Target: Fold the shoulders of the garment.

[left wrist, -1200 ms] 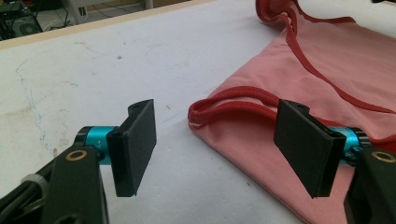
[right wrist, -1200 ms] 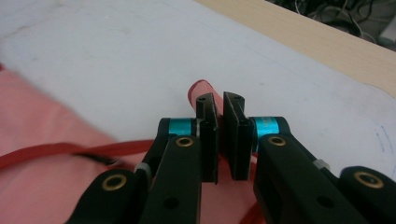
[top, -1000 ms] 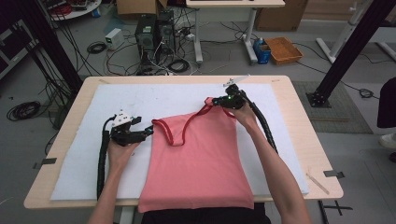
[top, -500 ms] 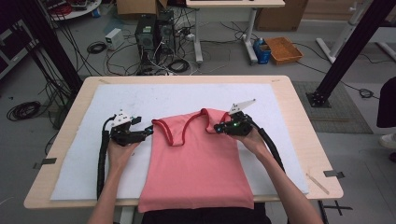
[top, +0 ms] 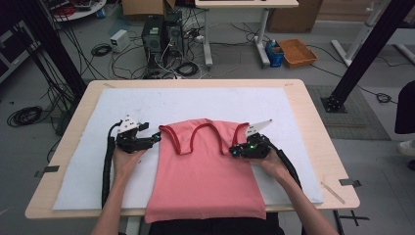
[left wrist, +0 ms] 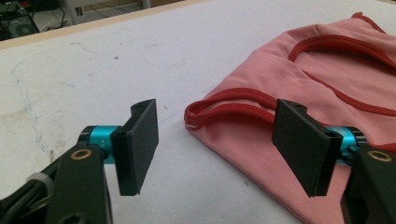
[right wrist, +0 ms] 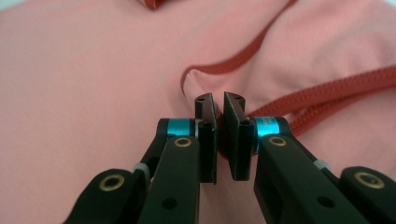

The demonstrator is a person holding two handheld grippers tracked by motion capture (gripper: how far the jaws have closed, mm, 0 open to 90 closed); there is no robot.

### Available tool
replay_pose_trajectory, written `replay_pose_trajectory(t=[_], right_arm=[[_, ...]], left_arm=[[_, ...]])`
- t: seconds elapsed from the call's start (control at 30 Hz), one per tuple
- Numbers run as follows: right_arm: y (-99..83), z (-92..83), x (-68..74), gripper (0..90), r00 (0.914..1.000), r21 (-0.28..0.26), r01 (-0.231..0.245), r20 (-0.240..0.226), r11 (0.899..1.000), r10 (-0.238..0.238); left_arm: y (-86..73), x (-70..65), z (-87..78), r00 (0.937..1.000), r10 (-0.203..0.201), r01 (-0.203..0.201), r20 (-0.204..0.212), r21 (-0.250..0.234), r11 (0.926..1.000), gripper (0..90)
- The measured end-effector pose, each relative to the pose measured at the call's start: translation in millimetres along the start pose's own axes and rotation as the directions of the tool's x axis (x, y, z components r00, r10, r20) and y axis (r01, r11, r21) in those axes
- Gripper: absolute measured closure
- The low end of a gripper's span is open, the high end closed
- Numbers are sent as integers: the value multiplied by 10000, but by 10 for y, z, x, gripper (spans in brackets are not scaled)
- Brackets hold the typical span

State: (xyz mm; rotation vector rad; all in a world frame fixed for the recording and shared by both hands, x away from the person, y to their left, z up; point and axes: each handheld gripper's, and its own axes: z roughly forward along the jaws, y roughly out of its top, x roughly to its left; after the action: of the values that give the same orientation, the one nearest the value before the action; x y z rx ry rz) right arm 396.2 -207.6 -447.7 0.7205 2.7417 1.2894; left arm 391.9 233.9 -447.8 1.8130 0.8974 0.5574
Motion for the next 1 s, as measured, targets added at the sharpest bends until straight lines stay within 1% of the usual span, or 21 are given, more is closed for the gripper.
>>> replay_pose_trajectory(t=[0.03, 0.1, 0.17, 0.23, 0.27, 0.33, 0.37, 0.43, 0.47, 0.5, 0.57, 0.6, 0.67, 0.73, 0.77, 0.8, 0.87, 0.9, 0.93, 0.97, 1.0], right_arm=[[2, -4, 3, 804, 10000, 18, -15, 7, 10000, 15], [10, -30, 16, 676, 9999, -5, -27, 130, 10000, 27], [13, -67, 18, 604, 9999, -216, -86, 82, 9997, 88], [29, -118, 48, 512, 9997, -503, -70, 244, 9987, 82], [41, -131, 63, 505, 9996, -557, -3, 273, 9984, 18], [67, -141, 102, 456, 9986, -555, 267, 478, 9981, -241], [77, -142, 121, 453, 9978, -552, 353, 585, 9979, -321], [84, -135, 143, 453, 9977, -516, 481, 505, 9975, -455], [83, -125, 153, 453, 9980, -496, 472, 450, 9977, -449], [80, -112, 165, 457, 9983, -426, 457, 380, 9980, -441], [74, -77, 183, 477, 9979, -312, 519, 397, 9982, -507], [71, -57, 191, 493, 9980, -250, 548, 343, 9982, -539], [67, -25, 210, 532, 9970, -144, 670, 401, 9976, -664], [63, 8, 216, 556, 9965, -69, 729, 412, 9973, -726], [60, 23, 215, 577, 9966, 23, 719, 400, 9974, -719], [55, 36, 210, 586, 9962, 133, 718, 476, 9973, -723], [41, 54, 196, 647, 9967, 287, 646, 472, 9975, -659], [37, 61, 194, 659, 9964, 302, 662, 506, 9973, -677], [39, 62, 191, 676, 9964, 286, 654, 517, 9974, -668], [40, 62, 193, 708, 9958, 286, 680, 600, 9973, -696], [41, 61, 195, 740, 9948, 334, 738, 682, 9967, -760]], left_arm=[[4, -11, -1, 10000, 35, -35, 43, 58, 10000, 364], [30, -55, -8, 9996, 169, -170, 212, 54, 9998, 369], [78, -127, -29, 9981, 408, -407, 452, -29, 9992, 380], [121, -204, -36, 9936, 543, -535, 988, -108, 9985, 401], [138, -250, -33, 9897, 630, -627, 1282, -62, 9980, 414], [170, -353, -16, 9772, 957, -1002, 1898, 141, 9949, 435], [189, -405, -6, 9680, 1115, -1196, 2249, 230, 9925, 437], [226, -499, 18, 9487, 1282, -1447, 2890, 365, 9888, 457], [239, -539, 39, 9362, 1253, -1469, 3283, 420, 9883, 460], [245, -583, 59, 9265, 1349, -1583, 3513, 386, 9866, 469], [242, -661, 106, 9102, 1571, -1892, 3833, 474, 9808, 504], [236, -693, 134, 9037, 1659, -2056, 3947, 602, 9768, 519], [219, -748, 189, 8963, 1803, -2351, 4051, 892, 9679, 543], [199, -772, 238, 8950, 1680, -2380, 4132, 1239, 9633, 580], [189, -773, 260, 8923, 1638, -2413, 4207, 1379, 9606, 604], [178, -778, 279, 8941, 1625, -2456, 4173, 1536, 9571, 620], [154, -787, 315, 8986, 1687, -2604, 4051, 1827, 9481, 661], [143, -791, 330, 9004, 1650, -2624, 4025, 2002, 9440, 669], [133, -797, 345, 9019, 1700, -2697, 3972, 2101, 9398, 689], [127, -804, 355, 9040, 1775, -2785, 3889, 2205, 9348, 726], [126, -810, 359, 9054, 1817, -2809, 3838, 2203, 9341, 751]])
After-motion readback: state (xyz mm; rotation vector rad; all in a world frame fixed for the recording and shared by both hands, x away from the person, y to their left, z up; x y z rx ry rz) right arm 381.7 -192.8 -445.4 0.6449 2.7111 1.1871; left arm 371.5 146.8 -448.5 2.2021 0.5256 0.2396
